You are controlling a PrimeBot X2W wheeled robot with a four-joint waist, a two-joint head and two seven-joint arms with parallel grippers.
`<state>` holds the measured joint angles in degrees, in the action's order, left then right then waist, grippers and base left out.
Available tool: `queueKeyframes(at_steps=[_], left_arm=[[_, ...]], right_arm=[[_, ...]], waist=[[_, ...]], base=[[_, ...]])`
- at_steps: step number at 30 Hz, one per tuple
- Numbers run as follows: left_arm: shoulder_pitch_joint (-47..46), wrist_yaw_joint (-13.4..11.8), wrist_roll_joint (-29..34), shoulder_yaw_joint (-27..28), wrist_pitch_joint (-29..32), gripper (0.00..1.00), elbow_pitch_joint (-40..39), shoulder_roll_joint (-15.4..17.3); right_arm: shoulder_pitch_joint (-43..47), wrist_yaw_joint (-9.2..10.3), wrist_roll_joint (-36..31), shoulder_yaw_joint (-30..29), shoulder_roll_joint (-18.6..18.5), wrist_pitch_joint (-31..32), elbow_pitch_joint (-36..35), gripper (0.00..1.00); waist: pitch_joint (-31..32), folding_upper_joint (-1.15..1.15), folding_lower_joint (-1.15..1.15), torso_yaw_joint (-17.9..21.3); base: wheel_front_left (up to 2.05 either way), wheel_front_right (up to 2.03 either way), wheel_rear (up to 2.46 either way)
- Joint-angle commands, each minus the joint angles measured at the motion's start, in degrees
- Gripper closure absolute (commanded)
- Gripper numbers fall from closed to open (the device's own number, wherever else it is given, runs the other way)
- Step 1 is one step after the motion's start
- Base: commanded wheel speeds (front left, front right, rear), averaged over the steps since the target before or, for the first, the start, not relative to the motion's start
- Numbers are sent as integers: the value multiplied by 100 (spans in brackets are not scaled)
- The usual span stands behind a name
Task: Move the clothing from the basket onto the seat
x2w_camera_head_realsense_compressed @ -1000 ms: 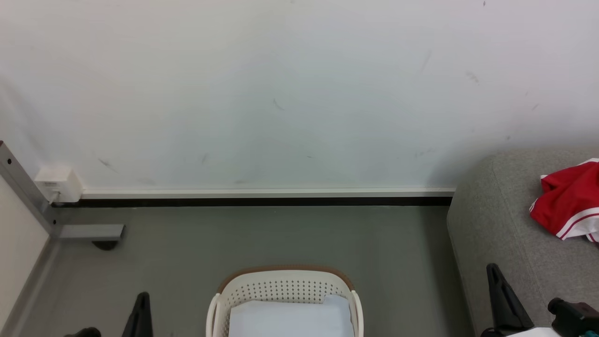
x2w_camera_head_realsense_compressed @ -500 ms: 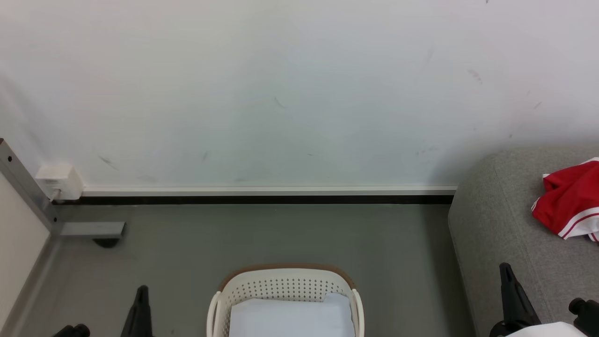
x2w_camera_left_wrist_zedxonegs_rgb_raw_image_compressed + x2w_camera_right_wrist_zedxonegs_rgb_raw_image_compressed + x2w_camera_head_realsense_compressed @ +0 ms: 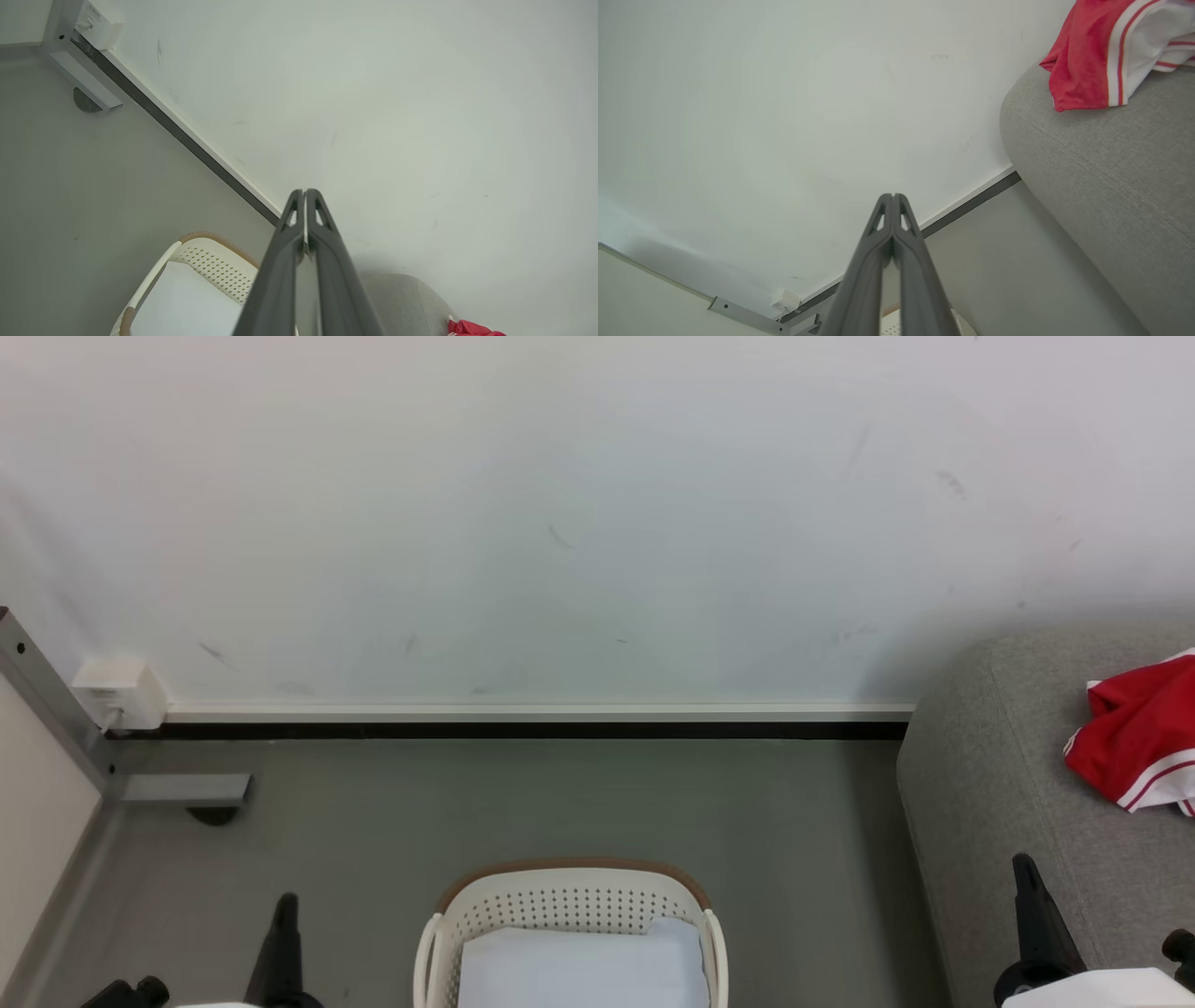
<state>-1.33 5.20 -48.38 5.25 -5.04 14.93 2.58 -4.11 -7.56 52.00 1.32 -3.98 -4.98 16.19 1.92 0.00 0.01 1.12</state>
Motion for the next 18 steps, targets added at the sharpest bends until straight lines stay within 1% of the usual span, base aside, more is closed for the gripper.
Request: queueKeyframes(at_steps=[1,18], left_arm=[[-144,31,-253,29,56,100,-74,40],[-251,89,-1377,62,358,100,-81,42]], right_arm=[[-143,5,216,-66,-26,57,-101,100],[-177,7,1254,-270,11,359,-137,100]], waist=[[-4,0,0,-3],[-47,0,0,-25]], base=[[0,0,0],[0,0,0]])
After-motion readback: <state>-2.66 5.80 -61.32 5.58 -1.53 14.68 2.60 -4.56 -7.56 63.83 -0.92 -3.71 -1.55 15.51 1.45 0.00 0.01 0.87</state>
